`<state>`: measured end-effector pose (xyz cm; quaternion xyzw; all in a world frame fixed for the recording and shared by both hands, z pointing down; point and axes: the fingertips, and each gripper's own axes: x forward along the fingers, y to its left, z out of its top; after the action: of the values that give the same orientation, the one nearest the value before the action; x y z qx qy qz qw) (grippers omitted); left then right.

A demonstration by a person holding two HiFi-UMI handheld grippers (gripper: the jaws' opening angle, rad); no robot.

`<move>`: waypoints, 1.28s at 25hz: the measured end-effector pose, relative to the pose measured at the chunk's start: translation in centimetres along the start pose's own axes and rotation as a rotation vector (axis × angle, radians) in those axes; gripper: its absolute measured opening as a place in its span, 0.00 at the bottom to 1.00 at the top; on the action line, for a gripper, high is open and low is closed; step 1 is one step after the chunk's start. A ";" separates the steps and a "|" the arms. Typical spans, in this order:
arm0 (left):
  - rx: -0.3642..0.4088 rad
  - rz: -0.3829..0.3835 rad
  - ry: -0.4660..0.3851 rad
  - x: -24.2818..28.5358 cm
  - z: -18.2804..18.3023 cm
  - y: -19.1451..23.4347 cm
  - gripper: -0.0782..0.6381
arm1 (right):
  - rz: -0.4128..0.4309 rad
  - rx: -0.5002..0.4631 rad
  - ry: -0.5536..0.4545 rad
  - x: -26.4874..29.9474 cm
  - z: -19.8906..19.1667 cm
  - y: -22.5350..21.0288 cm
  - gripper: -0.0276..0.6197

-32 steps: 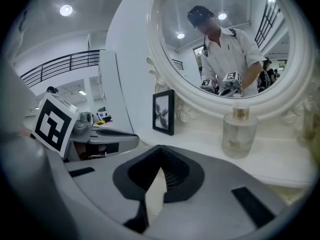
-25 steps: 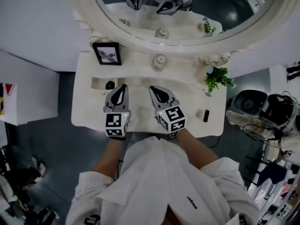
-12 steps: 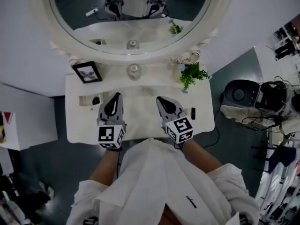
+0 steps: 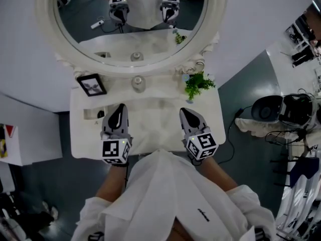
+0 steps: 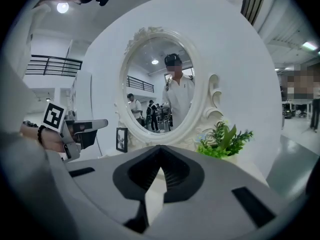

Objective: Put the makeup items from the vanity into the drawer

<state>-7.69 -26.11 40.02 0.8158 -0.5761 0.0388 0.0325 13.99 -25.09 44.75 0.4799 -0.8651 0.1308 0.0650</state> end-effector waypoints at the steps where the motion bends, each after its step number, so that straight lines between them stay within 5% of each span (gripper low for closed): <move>1: 0.003 0.002 -0.005 -0.2 0.2 -0.1 0.16 | -0.009 0.004 -0.007 -0.4 0.2 -0.4 0.07; 32: 0.016 0.020 -0.043 -2.1 1.2 0.5 0.16 | -0.026 0.018 -0.057 -1.9 1.3 -2.2 0.07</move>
<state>-8.83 -24.44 38.59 0.8109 -0.5844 0.0262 0.0132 16.90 -25.04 43.40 0.4950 -0.8592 0.1239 0.0379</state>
